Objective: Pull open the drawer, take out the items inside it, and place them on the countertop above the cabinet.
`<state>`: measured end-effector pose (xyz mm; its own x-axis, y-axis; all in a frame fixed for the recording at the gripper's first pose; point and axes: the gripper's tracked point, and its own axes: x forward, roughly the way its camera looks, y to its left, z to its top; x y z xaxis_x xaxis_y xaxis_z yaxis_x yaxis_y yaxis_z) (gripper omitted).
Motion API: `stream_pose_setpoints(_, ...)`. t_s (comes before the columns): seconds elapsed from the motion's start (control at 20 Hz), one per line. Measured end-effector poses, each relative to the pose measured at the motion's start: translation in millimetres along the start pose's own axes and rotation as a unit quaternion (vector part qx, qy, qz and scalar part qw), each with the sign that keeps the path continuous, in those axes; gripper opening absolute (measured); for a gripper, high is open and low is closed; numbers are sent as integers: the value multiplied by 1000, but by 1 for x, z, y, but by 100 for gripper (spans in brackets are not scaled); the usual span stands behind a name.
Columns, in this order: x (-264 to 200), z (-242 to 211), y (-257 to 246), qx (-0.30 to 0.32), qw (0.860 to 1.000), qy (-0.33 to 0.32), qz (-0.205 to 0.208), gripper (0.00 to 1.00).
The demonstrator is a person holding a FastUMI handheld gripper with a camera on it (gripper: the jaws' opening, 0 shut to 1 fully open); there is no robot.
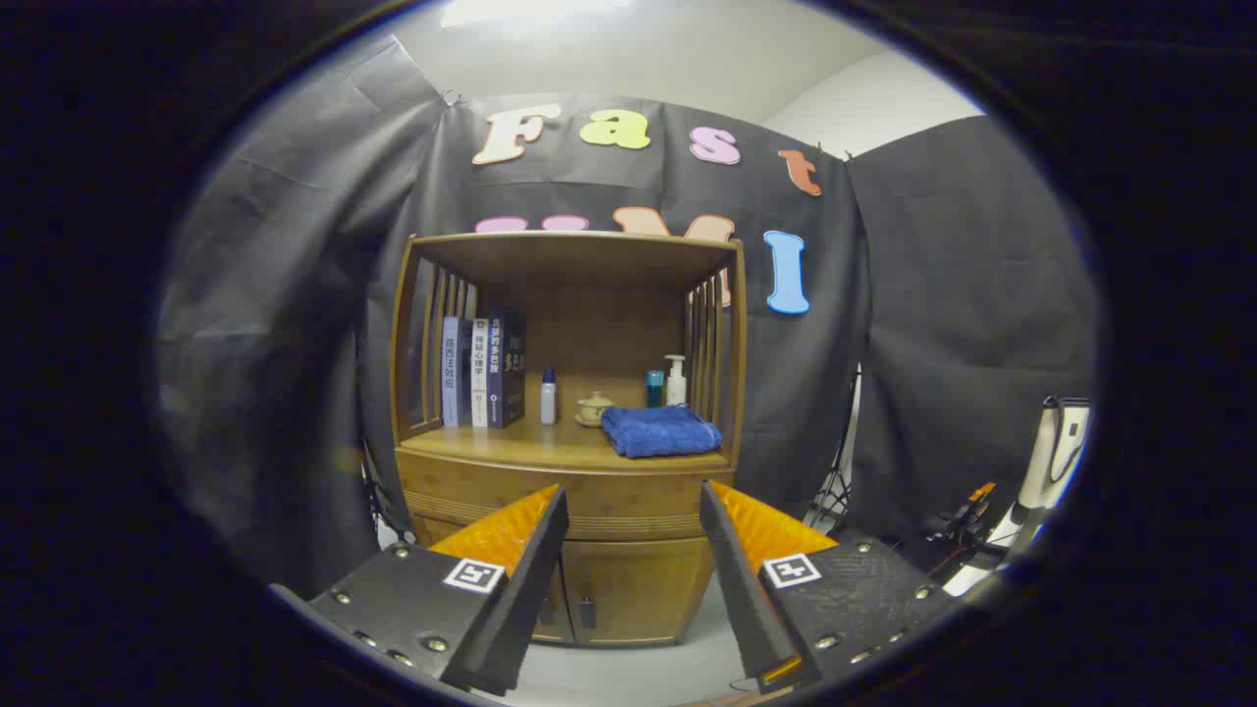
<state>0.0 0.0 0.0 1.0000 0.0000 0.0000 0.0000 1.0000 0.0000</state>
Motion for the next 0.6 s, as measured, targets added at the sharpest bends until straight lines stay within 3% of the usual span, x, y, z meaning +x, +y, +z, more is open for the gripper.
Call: stream_pose_setpoints(0.6, 34, -19, -7, -5, 998, 26, -48, 81)
